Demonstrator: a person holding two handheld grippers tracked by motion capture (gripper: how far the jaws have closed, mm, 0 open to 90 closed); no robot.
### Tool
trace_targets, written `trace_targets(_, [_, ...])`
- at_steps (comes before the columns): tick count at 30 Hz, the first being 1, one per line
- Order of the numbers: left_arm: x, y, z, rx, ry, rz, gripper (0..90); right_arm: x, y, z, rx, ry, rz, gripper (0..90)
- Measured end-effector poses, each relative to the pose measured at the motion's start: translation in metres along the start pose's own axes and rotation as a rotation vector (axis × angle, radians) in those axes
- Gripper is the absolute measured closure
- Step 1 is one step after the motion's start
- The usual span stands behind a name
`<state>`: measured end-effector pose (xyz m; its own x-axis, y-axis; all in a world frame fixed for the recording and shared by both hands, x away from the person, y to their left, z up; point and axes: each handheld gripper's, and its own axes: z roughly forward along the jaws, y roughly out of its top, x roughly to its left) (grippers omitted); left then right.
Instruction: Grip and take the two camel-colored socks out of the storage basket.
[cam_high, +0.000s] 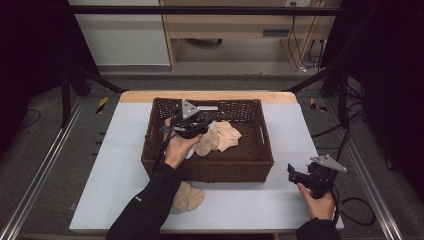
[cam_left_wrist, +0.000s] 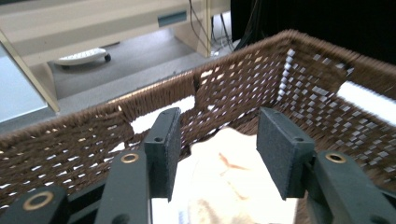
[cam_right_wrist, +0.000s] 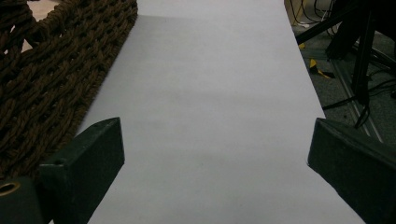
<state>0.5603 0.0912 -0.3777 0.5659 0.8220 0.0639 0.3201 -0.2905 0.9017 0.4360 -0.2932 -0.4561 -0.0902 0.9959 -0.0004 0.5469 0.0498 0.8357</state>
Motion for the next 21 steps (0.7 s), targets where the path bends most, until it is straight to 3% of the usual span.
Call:
trace_targets(2, [0.002, -0.004, 0.01, 0.021, -0.009, -0.018, 50.9, 0.0, 0.0, 0.0, 0.0, 0.002, 0.0, 4.2])
trace_targets(8, [0.0, -0.016, 0.027, 0.107, -0.01, -0.004, 51.9, 0.0, 0.0, 0.0, 0.001, 0.004, 0.004, 4.1])
trace_targets(16, [-0.003, -0.024, 0.035, 0.183, -0.037, -0.005, 49.7, 0.001, 0.0, 0.001, 0.001, 0.007, -0.001, 4.3])
trace_targets(21, [-0.003, -0.03, 0.04, 0.239, -0.02, 0.027, 45.1, 0.001, 0.0, 0.001, 0.003, 0.006, -0.001, 4.3])
